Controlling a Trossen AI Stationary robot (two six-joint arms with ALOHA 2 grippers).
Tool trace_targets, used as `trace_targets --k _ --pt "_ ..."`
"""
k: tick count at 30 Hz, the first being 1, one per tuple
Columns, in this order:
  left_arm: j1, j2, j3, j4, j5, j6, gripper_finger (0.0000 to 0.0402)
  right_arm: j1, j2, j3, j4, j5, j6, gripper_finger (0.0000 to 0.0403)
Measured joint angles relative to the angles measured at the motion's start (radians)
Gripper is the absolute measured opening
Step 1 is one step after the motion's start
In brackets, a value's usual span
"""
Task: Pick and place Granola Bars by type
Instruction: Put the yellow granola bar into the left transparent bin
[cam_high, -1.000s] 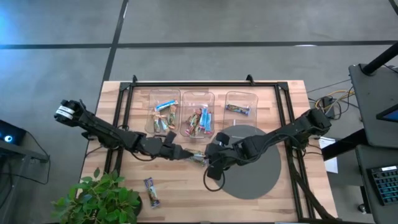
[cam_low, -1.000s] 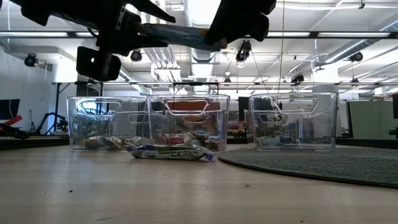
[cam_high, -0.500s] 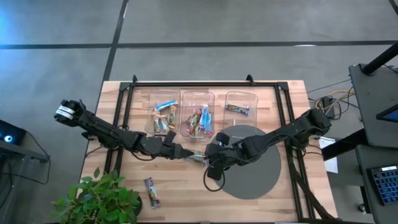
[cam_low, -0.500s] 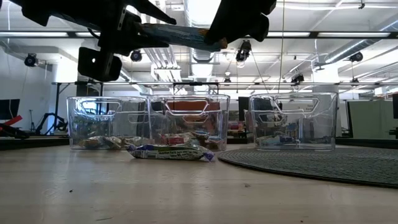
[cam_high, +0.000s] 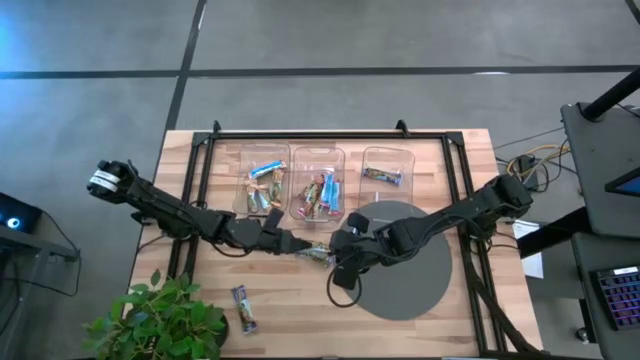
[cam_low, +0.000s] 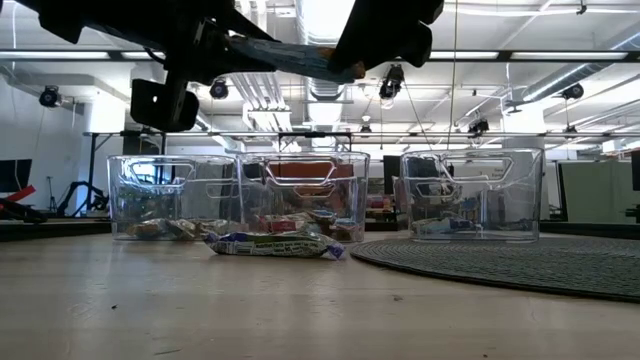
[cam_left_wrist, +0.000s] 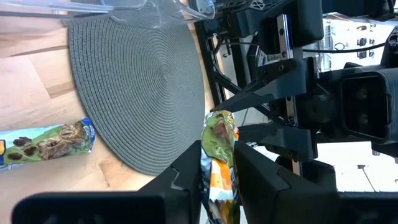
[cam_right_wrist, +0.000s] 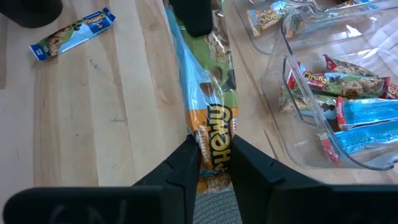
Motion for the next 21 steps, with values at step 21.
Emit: trace_targets --k 21 --pt "0.028 -0.216 0.073 -0.410 -0.274 0.275 0.0066 0.030 -0.053 0.002 -0.240 0.237 0.166 0.0211"
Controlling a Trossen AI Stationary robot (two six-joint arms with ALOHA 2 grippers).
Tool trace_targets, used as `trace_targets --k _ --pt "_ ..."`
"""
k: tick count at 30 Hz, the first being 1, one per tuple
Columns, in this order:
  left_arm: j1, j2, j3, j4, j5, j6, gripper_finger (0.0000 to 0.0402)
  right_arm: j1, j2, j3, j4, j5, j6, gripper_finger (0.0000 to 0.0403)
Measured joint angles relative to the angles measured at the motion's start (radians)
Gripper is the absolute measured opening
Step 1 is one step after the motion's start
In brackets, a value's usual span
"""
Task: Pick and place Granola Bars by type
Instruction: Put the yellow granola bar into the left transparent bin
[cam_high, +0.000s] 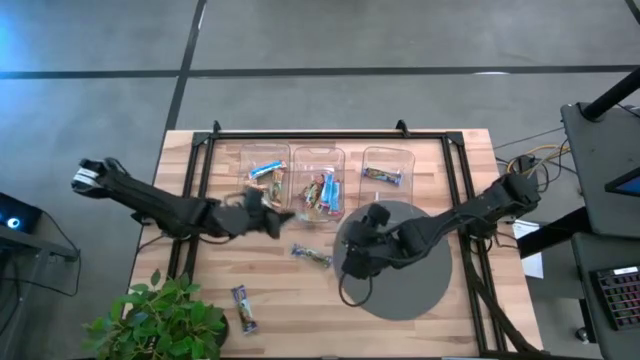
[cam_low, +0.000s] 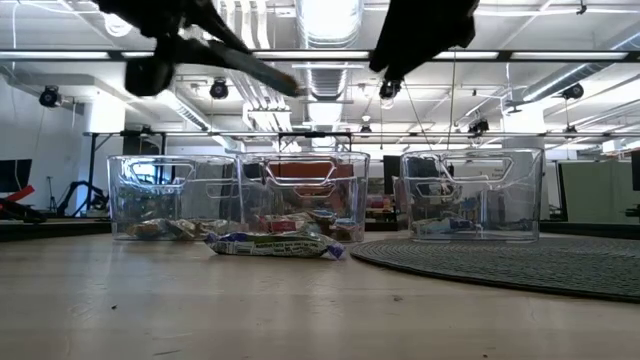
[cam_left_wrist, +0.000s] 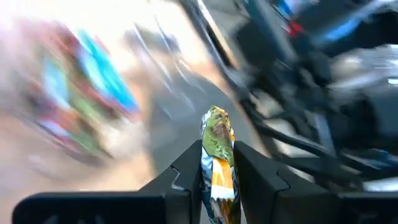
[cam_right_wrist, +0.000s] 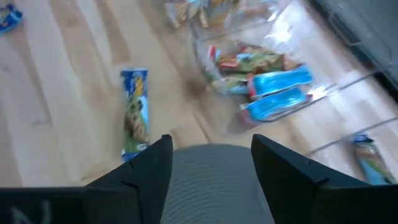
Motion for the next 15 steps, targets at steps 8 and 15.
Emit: trace_targets --k 8,15 --pt "0.000 -0.106 0.233 -0.765 -0.402 0.144 0.0066 -0.018 -0.048 -0.002 -0.053 0.037 0.026 0.0214" --pt "0.054 -0.046 0.256 -0.925 -0.476 0.281 0.0066 -0.032 -0.039 -0.008 -0.052 0.033 0.023 0.0215"
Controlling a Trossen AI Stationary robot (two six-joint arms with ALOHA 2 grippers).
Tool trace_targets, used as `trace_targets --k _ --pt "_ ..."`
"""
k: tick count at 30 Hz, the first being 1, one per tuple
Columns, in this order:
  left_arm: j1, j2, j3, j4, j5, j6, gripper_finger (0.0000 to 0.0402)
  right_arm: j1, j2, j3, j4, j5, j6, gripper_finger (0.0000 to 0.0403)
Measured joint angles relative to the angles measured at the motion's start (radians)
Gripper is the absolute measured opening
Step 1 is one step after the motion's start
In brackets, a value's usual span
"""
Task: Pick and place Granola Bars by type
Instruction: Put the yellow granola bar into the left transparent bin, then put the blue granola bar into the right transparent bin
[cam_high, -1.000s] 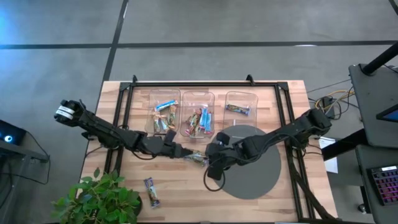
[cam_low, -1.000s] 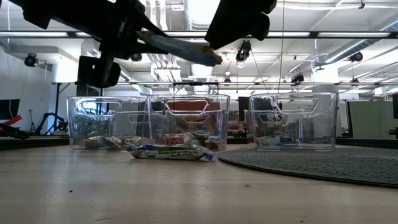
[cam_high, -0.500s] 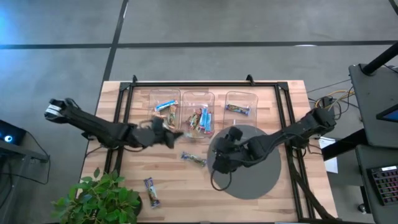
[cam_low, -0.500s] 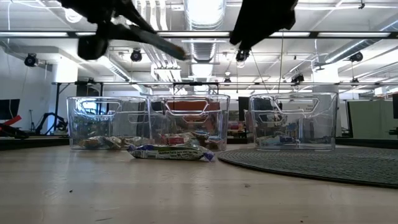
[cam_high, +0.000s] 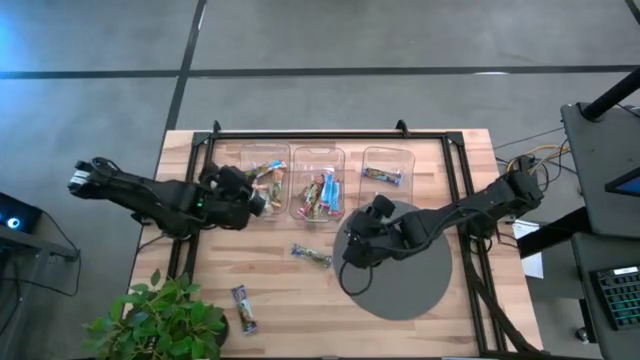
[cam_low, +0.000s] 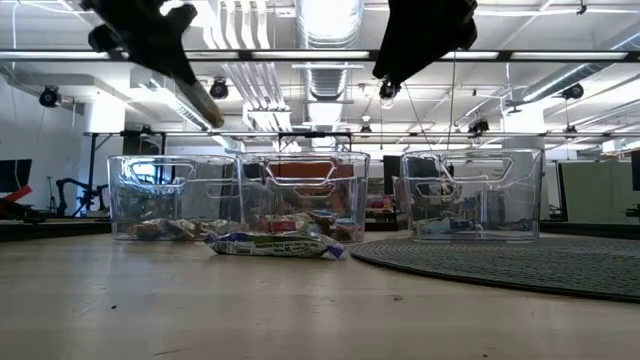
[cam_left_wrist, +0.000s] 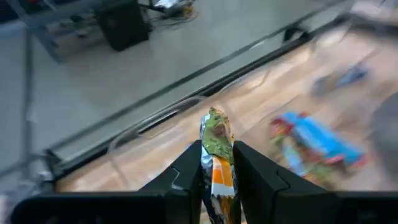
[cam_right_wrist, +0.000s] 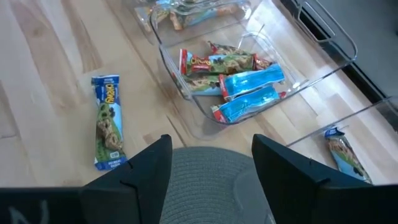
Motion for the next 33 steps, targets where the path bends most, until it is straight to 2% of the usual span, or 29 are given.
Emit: trace_targets --k 8,14,18,21,26,33 --pt "0.093 0.159 -0.035 -0.006 0.008 0.159 0.0073 0.000 0.004 0.000 0.000 -0.005 0.015 0.0215" --pt "0.128 0.238 -0.035 -0.006 0.032 0.170 0.0121 0.000 0.004 -0.001 -0.009 -0.012 0.024 0.0215" --pt "0.128 0.244 -0.031 -0.009 0.043 0.171 0.0164 0.000 0.004 -0.001 -0.033 -0.012 0.025 0.0215" --pt "0.122 0.229 -0.002 -0.007 0.103 0.196 0.0180 0.000 0.004 -0.001 -0.046 -0.012 0.025 0.0215" --pt "0.116 0.192 0.069 -0.005 0.241 0.222 0.0183 -0.006 0.004 -0.004 -0.049 -0.028 0.024 0.0215" --pt "0.055 0.169 0.150 -0.003 0.312 0.198 0.0183 -0.010 0.004 -0.012 -0.048 -0.032 0.022 0.0215"
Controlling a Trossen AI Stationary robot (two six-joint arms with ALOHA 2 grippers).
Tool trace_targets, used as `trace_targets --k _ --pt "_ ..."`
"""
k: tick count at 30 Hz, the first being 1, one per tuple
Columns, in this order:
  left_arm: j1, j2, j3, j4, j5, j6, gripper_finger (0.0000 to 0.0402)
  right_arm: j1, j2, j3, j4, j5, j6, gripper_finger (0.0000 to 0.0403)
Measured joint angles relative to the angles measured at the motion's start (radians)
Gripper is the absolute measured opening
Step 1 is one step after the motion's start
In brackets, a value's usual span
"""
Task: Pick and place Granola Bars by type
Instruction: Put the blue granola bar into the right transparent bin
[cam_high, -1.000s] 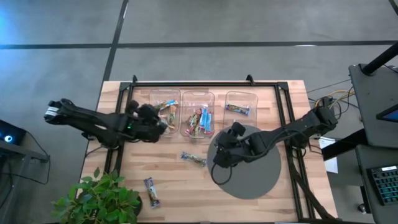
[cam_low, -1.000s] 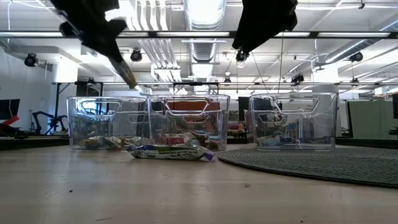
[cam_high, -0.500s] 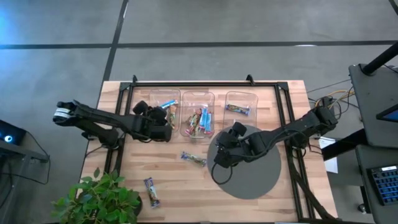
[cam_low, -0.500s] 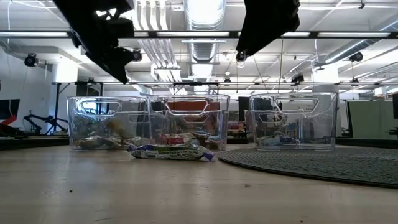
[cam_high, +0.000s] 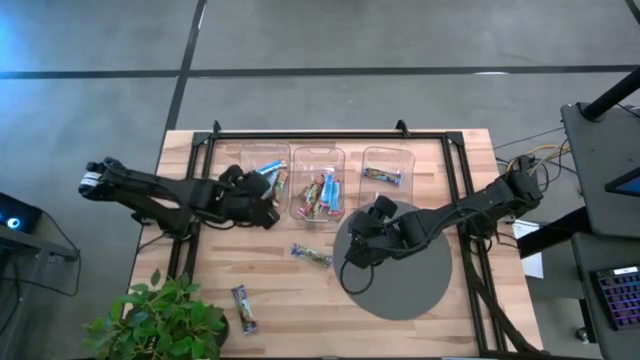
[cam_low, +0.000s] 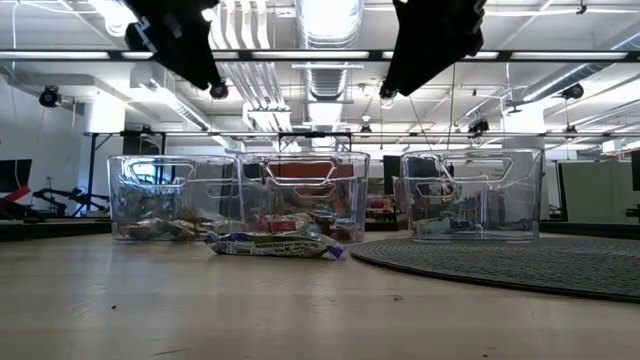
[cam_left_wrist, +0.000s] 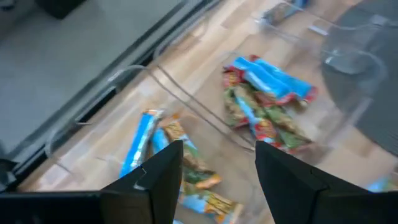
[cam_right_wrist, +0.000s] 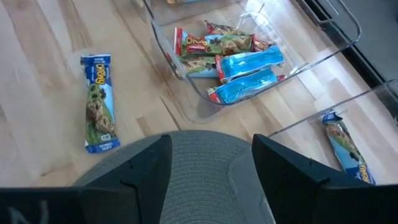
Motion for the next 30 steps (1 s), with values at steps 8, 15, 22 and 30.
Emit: trace_targets --k 8,15,22,30 --pt "-0.079 0.003 -0.001 -0.004 0.048 -0.105 0.0183 0.000 0.000 -0.002 0.001 -0.030 0.000 0.0215" --pt "-0.155 0.003 -0.010 -0.001 0.083 -0.214 0.0183 0.001 0.000 -0.005 0.016 -0.056 0.026 0.0215" --pt "-0.257 0.003 -0.011 0.037 0.082 -0.291 0.0183 0.001 0.000 -0.051 0.154 -0.117 0.026 0.0215" --pt "-0.315 0.005 -0.012 0.062 0.067 -0.355 0.0183 0.001 0.023 -0.069 0.228 -0.202 0.029 0.0215"
